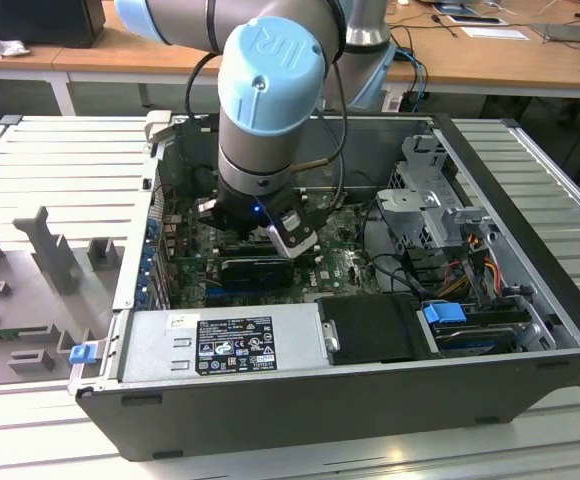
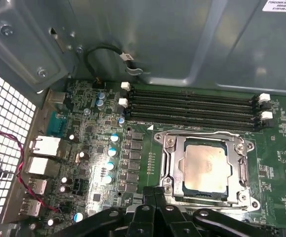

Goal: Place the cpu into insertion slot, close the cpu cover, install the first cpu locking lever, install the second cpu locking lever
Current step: 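Install the second cpu locking lever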

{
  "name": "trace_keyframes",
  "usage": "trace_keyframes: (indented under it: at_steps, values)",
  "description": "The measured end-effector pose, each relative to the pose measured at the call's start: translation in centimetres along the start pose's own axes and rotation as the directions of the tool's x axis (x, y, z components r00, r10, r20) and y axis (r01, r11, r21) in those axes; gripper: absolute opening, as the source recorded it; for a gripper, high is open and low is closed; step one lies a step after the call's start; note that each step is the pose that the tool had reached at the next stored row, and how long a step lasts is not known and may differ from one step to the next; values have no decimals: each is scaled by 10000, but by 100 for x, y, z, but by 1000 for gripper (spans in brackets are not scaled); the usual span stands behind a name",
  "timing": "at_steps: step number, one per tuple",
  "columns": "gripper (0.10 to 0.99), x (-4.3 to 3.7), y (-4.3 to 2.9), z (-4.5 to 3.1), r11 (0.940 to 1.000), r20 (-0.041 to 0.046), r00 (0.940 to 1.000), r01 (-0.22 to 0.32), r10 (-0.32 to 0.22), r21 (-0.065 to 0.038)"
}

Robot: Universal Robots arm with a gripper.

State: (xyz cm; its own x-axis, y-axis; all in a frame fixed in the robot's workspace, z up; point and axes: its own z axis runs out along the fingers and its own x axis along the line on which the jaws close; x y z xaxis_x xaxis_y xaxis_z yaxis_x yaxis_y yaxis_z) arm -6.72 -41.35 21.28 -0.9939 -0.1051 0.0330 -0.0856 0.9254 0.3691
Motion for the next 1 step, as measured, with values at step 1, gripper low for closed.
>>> trace_keyframes:
  at_steps: [1]
  values:
    - [106, 0, 0, -1, 10000, 0, 10000, 0, 0, 0]
